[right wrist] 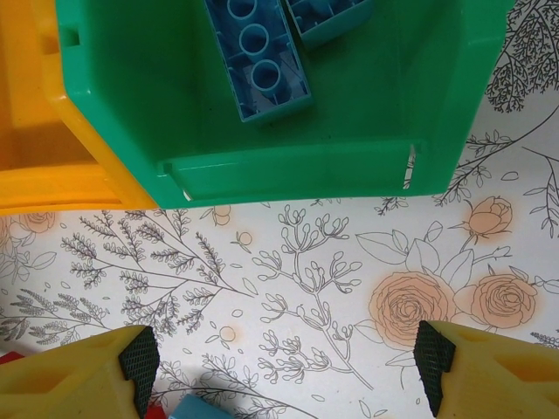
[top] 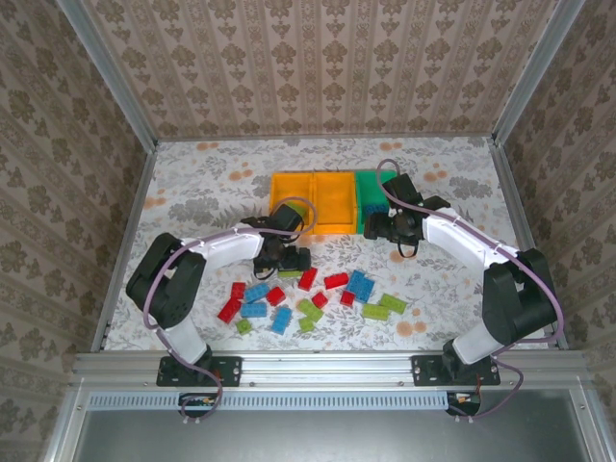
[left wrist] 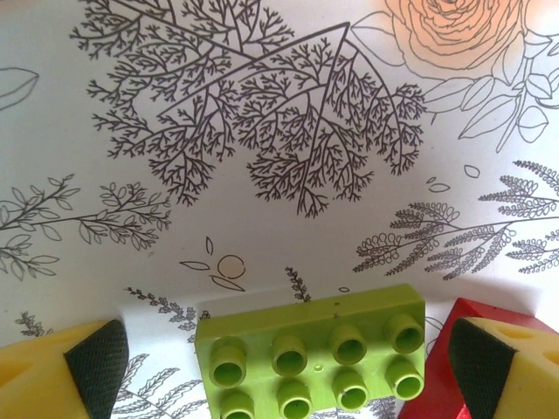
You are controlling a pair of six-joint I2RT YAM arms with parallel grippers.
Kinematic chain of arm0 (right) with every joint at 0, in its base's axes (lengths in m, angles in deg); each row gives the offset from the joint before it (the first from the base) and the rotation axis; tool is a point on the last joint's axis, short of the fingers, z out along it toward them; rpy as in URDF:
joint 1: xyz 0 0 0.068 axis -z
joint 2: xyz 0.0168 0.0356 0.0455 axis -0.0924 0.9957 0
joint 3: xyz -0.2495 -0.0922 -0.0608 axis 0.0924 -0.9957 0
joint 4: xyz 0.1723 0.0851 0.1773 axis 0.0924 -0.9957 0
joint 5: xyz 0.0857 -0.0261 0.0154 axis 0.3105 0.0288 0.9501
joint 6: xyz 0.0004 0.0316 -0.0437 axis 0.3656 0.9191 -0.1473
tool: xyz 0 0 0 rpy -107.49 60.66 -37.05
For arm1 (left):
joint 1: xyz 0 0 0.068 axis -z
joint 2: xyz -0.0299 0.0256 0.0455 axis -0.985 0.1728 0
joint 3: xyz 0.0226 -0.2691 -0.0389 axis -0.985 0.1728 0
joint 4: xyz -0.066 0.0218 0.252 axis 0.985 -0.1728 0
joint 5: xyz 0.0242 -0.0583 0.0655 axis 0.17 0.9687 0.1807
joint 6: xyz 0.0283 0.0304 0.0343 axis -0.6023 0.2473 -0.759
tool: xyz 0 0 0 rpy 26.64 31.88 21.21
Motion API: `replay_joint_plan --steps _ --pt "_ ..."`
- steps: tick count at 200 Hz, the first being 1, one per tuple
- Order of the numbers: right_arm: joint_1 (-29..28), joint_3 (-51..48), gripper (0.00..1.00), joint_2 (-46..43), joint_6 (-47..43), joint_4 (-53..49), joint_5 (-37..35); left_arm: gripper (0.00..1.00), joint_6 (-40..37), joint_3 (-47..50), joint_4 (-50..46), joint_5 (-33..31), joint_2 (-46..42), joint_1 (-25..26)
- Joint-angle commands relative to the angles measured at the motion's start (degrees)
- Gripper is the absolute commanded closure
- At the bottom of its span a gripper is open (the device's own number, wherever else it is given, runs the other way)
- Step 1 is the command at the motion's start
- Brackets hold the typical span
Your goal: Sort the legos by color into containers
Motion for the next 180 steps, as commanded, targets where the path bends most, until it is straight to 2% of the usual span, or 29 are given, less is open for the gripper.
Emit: replay_joint_plan --steps 1,40,102,180 --pt "0.3 -0.1 0.19 -0.2 -0.3 -0.2 0.0 0.01 1.2 0.2 -1.3 -0.7 2.3 0.4" --pt "0.3 -0.6 0.19 -0.5 -0.4 -0.5 -0.6 0.02 0.1 0.3 -5.0 -4.5 1.7 -0.9" --pt "0.4 -0.7 0.19 -0.3 -0.4 -0.4 -0.8 0.02 -0.6 1.6 -6.5 -6.7 -0.8 -2.2" --pt "0.4 -1.2 0.19 -0.3 -0.1 0.6 0.0 0.01 3.4 0.2 -5.6 -3.8 -0.6 0.1"
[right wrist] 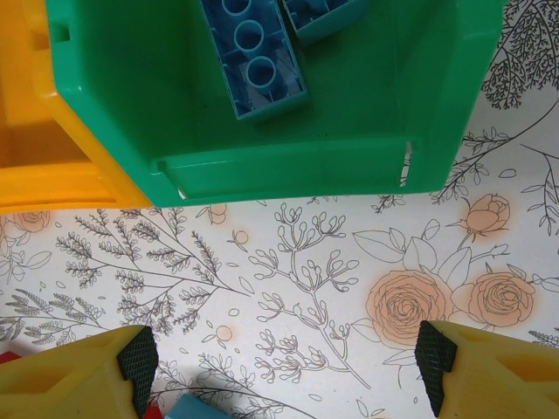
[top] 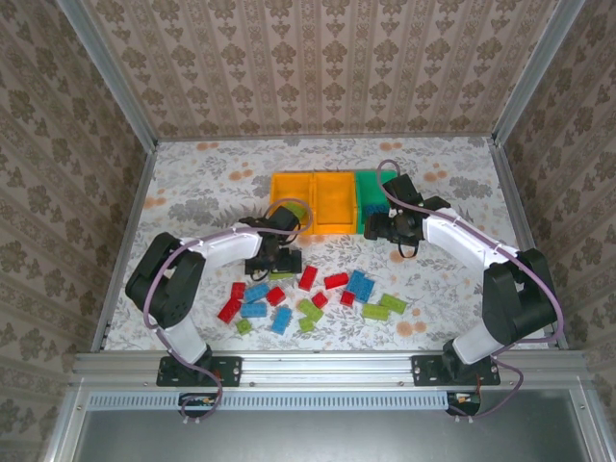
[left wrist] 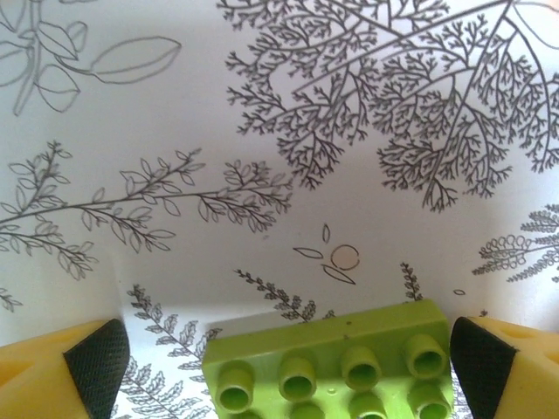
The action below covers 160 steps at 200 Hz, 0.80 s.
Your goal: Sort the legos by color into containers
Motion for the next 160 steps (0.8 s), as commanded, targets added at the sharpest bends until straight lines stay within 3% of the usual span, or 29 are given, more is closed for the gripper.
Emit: replay_joint_plan --steps 1,64,160 --pt "0.2 -1.0 0.19 -0.3 -0.1 0.6 0.1 0.01 2.9 -0.3 -1.8 1.4 -0.5 0.7" --pt "0.3 -1.3 0.18 0.2 -1.1 1.4 0.4 0.03 5.4 -0.3 -0.9 3.2 1.6 1.1" --pt "0.5 -2.2 0.18 -0.5 -1.3 1.8 -0.3 0.22 3.6 -2.0 -3.3 2.4 4.5 1.6"
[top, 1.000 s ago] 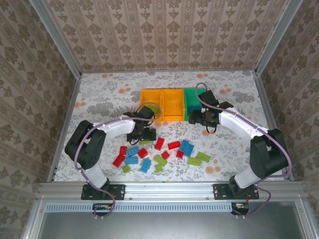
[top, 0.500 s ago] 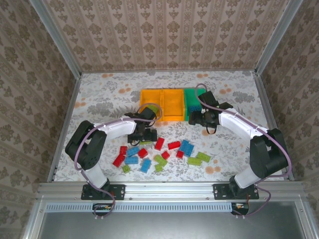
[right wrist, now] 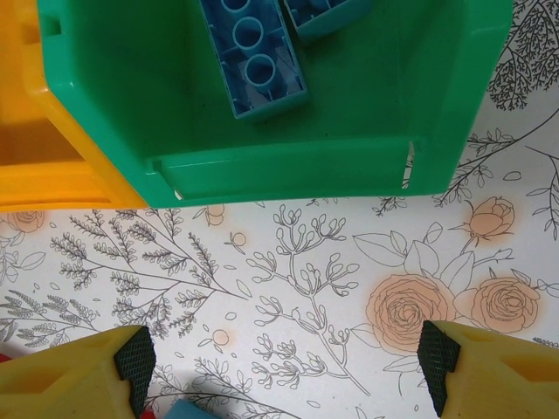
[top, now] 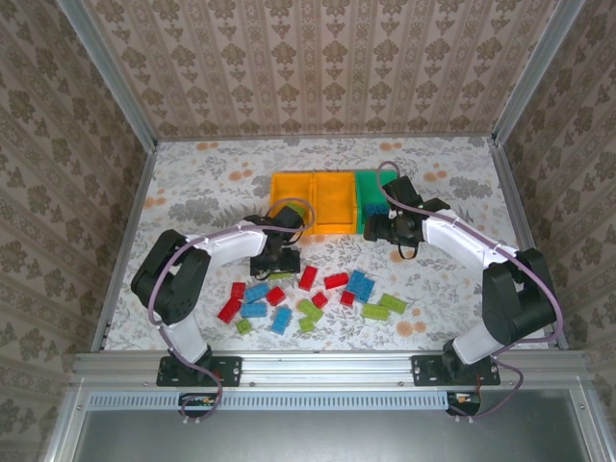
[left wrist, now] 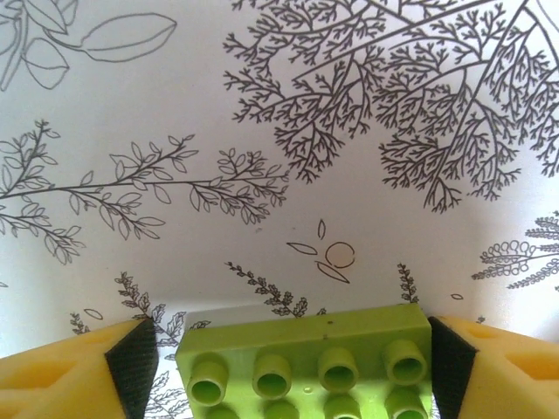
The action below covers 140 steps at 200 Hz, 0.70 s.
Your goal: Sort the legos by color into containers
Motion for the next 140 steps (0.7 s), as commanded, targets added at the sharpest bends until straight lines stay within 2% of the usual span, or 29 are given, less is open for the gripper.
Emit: replay_joint_plan --steps 1,31,69,106,140 --pt "0.4 -0.9 0.18 -0.5 -0.9 0.4 -0.3 0.22 0.3 0.3 -0.6 2.8 2.2 0.8" --pt "0.4 -1.1 0.18 -0.8 -0.5 0.5 -0.4 0.36 -0.2 -0.3 -0.5 2.6 2.6 0.7" --pt "0.4 -1.3 0.17 -1.1 -0.3 0.2 -0.5 0.46 -0.7 -1.0 -0.4 2.3 2.9 0.7" --pt "0.4 -1.6 0.17 -1.5 -0.3 0.0 -0.6 0.47 -1.8 -1.9 -0.8 1.3 1.7 -0.1" --pt "0.4 -1.6 0.17 -1.8 0.1 0.2 -0.5 0.46 -5.1 -6.6 -3.8 -0.6 -0.4 -1.4"
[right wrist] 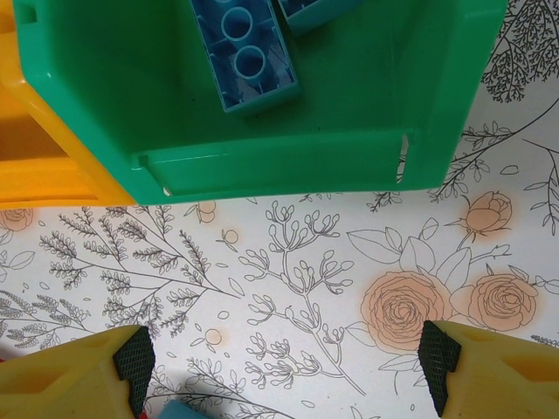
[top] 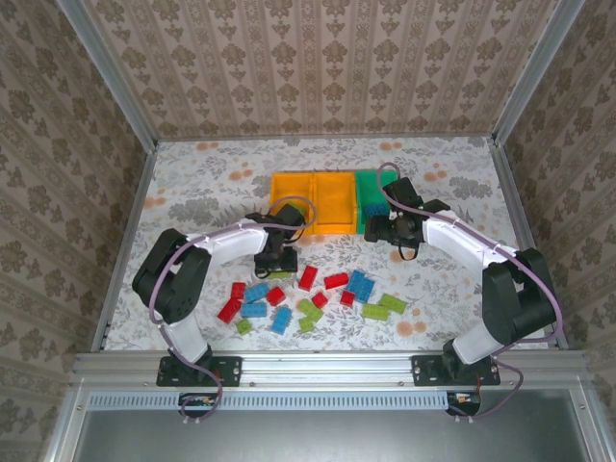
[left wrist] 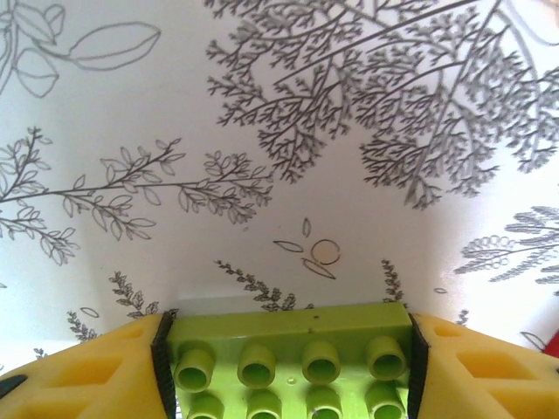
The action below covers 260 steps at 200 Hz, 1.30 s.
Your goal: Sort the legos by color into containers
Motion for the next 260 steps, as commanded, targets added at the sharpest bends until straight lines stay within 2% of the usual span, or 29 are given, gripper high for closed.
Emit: replay_joint_plan --steps 1,61,91,116,167,222,241,260 --pt "0.3 -0.9 0.17 -1.8 0.1 -0.2 -0.5 0.46 -3.7 -4.5 -2.1 -0.7 -0.7 -1.1" --pt "-0.4 -2.2 0.18 -3.4 -0.5 -0.6 -0.2 0.44 -11.1 -17.8 -5.4 -2.8 -0.4 -4.4" --pt "-1.6 -3.9 0.19 -4.5 0.1 -0.1 0.6 0.44 -15.2 -25.0 -5.5 -3.3 3.5 -7.1" --pt "-4.8 -5.1 0.2 -5.3 -0.9 2.8 2.3 0.44 -17.2 -30.7 -5.4 -1.7 7.8 -9.2" --pt "-13.0 -4.1 0.17 -5.2 -12.9 6.8 4.1 0.43 -18.8 -38.4 -4.3 2.1 14.1 -11.2" --pt "-21.1 2.7 0.11 2.4 -24.6 4.8 4.2 0.4 -16.4 -39.2 -2.3 6.2 16.6 -12.2" --pt "-24.7 5.9 0.09 6.3 -28.3 3.6 2.6 0.37 -15.1 -38.3 -1.1 8.1 16.6 -12.6" --pt "-27.1 8.9 0.08 10.1 -30.7 2.2 2.0 0.29 -13.7 -37.4 -0.1 9.7 16.1 -13.0"
